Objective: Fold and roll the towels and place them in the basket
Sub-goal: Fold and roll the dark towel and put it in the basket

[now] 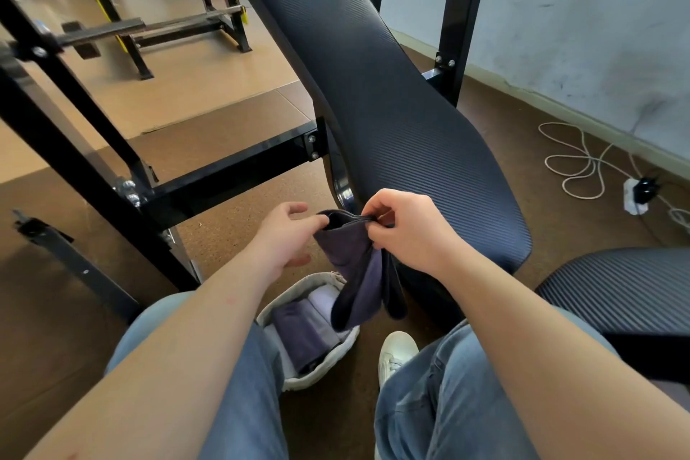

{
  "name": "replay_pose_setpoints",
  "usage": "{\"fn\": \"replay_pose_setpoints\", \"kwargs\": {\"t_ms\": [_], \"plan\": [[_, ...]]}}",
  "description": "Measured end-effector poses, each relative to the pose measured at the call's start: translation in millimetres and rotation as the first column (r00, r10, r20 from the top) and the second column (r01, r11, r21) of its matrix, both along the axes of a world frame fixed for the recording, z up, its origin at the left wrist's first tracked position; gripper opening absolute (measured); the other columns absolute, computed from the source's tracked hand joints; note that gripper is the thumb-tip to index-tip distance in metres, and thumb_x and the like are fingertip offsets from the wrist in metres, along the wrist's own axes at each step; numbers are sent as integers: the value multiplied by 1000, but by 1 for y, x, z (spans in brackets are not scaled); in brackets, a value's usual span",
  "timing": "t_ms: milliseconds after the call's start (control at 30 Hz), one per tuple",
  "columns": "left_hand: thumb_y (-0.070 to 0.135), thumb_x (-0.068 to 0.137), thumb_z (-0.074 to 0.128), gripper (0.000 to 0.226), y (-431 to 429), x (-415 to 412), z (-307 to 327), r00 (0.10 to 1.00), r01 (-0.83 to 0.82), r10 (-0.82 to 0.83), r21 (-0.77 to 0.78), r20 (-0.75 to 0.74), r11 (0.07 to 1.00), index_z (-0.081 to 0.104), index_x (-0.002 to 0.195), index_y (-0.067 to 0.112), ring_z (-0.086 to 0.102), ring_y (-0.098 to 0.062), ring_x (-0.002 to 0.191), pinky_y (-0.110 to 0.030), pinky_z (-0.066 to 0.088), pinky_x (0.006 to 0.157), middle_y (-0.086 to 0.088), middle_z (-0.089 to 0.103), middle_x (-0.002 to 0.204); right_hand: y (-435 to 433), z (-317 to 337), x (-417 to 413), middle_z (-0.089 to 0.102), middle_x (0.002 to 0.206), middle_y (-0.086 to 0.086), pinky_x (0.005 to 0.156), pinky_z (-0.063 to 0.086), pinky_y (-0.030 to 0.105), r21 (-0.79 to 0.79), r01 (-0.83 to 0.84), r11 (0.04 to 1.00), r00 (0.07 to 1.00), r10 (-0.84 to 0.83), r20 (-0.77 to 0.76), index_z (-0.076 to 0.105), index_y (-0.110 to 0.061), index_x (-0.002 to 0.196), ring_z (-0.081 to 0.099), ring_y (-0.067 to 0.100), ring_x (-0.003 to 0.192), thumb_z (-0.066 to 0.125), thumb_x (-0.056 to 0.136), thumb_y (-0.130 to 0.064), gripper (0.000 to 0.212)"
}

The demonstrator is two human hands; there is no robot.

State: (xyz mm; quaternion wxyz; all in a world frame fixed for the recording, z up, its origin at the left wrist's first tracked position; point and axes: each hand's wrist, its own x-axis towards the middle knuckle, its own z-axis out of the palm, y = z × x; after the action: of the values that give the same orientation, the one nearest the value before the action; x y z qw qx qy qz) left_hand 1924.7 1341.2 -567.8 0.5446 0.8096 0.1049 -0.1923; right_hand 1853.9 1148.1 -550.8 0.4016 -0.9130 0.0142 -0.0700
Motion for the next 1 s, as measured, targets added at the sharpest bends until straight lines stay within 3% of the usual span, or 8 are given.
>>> {"fn": "replay_pose_setpoints", "kwargs": {"t_ms": [167,267,467,567,633,767,867,1000], "plan": [[23,90,75,42,-5,-5,-5,995,95,-92,44,-49,995,56,127,27,64,-19,95,-36,62,73,-4,64,110,3,0,-4,71,86,-14,74,57,22,-26,-63,998,998,63,3,73,-29,93,67,1,81,72,86,-13,18],[5,86,72,45,-4,-5,-11,990,134,-129,81,-64,988,58,125,23,68,-27,98,-40,64,72,-8,66,112,6,-1,-4,69,83,-14,69,51,15,-44,-79,996,997,80,19,72,-28,91,64,0,79,72,85,-13,16],[2,93,58,27,3,-1,-8,988,80,-105,213,111,974,67,89,27,63,-20,91,-35,62,70,-2,66,98,-3,3,-6,66,82,-16,64,43,9,-140,-91,986,994,82,-68,68,-32,89,60,-3,74,74,86,-14,19],[-7,86,59,30,11,-1,-7,941,173,-242,279,236,945,62,80,22,67,-25,90,-43,64,74,-5,68,93,-7,6,-6,63,77,-17,60,42,8,-145,-75,987,994,63,-84,67,-32,87,59,-2,71,74,85,-14,20],[-8,85,58,38,17,-1,-6,866,274,-399,380,303,883,66,74,28,66,-21,91,-32,58,71,2,68,93,-9,8,-5,62,74,-16,62,43,7,-132,-36,991,998,28,-63,67,-32,86,58,-2,69,73,85,-13,20],[-6,93,56,44,23,-5,-5,728,418,-601,482,329,770,79,106,29,58,-8,102,-17,45,88,13,64,108,-11,9,-4,64,74,-15,63,42,6,-99,6,995,999,-12,-52,67,-34,83,58,-7,68,72,84,-13,21],[-4,92,62,43,28,-6,-6,690,433,-625,485,365,760,75,117,29,60,-3,97,-12,46,83,13,64,113,-11,9,-4,64,74,-14,62,42,7,-78,8,997,998,-13,-59,69,-33,84,57,-8,68,72,84,-14,19],[2,92,66,44,32,-4,-8,675,470,-662,501,326,726,72,126,30,62,-5,98,-24,56,88,10,67,116,-10,10,-4,67,76,-13,62,42,7,-64,16,998,998,-20,-58,71,-32,85,58,-4,67,72,84,-15,17]]}}
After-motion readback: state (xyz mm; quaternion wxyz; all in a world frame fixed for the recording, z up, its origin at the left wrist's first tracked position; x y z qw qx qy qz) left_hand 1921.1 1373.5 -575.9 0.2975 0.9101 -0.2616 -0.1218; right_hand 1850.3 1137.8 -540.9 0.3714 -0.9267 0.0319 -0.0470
